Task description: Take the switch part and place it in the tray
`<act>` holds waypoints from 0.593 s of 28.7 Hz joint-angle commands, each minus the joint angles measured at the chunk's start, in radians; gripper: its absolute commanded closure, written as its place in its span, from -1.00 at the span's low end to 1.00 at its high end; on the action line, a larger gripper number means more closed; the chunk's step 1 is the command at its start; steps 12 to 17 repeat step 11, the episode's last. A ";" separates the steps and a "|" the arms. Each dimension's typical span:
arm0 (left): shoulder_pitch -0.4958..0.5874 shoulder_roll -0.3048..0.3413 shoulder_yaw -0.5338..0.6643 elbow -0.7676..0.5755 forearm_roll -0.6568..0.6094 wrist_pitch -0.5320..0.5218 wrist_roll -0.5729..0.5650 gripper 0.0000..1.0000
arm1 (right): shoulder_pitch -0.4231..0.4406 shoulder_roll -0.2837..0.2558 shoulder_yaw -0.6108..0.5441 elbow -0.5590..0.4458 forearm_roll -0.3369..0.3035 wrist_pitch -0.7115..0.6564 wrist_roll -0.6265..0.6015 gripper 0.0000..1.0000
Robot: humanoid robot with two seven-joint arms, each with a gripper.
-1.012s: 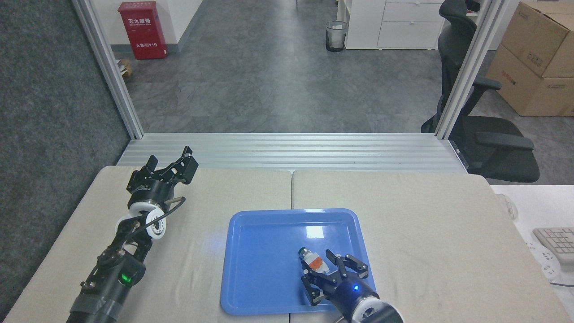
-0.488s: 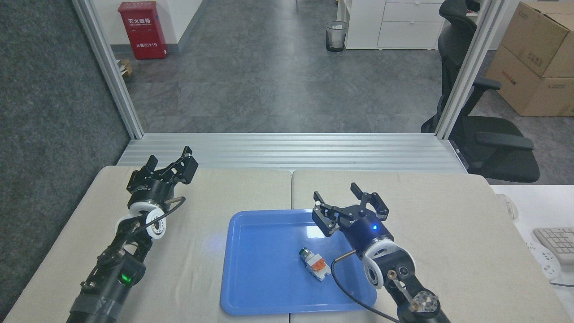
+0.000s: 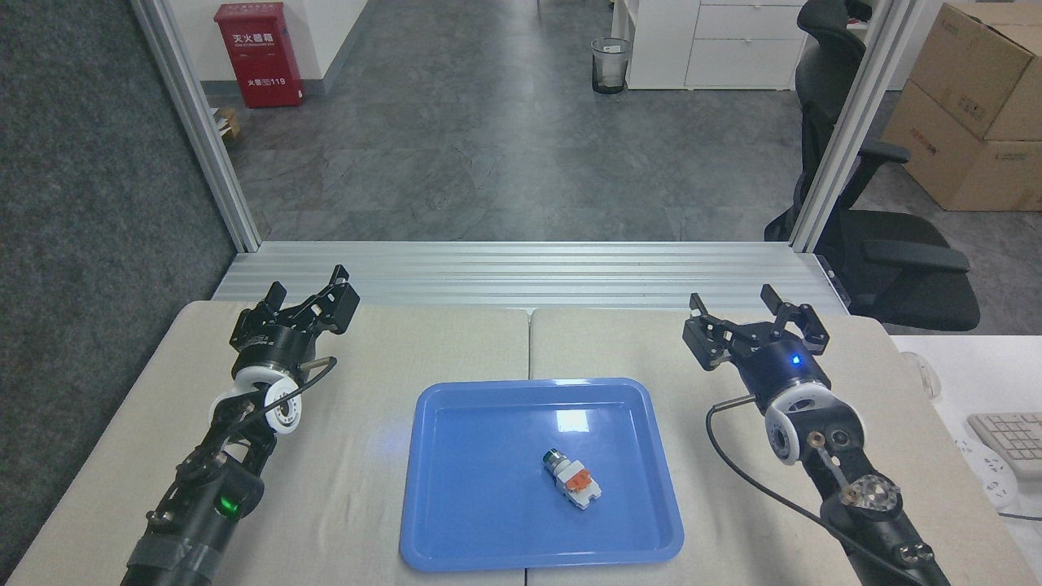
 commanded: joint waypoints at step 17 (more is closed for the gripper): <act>0.000 0.000 0.001 0.000 0.000 0.001 0.000 -1.00 | -0.020 -0.138 -0.142 0.144 0.001 -0.004 -0.193 -0.97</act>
